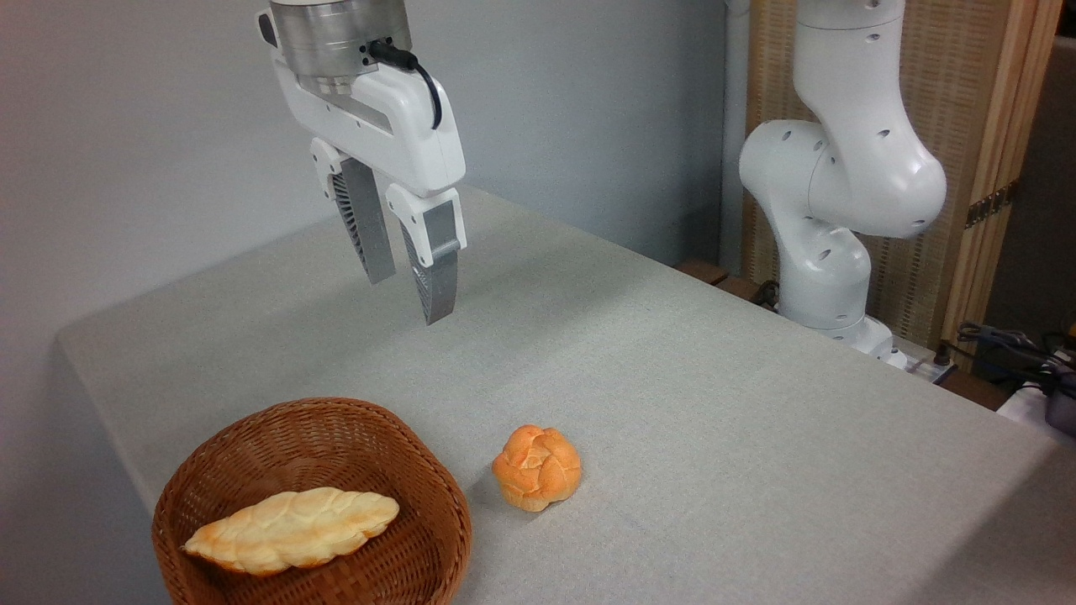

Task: Put bread into the basket
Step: 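Open the gripper to release the loaf and lift away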

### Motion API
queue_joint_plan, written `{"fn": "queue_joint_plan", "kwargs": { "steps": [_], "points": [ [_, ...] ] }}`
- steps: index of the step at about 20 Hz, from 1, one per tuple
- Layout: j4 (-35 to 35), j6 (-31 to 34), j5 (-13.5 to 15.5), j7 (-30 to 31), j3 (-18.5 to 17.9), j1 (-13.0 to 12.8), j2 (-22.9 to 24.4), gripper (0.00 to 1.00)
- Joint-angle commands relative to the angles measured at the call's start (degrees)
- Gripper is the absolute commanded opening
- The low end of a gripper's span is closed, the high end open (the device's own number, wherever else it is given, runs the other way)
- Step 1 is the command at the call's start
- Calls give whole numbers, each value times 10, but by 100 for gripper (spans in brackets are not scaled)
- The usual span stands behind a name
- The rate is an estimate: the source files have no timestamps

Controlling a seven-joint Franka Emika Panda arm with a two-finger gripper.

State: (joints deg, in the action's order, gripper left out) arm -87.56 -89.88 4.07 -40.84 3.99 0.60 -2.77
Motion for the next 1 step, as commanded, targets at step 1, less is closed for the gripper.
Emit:
{"fn": "queue_joint_plan", "kwargs": {
  "steps": [1],
  "points": [
    [-3, 4, 3, 7, -18, -15, 6, 100]
  ]
}}
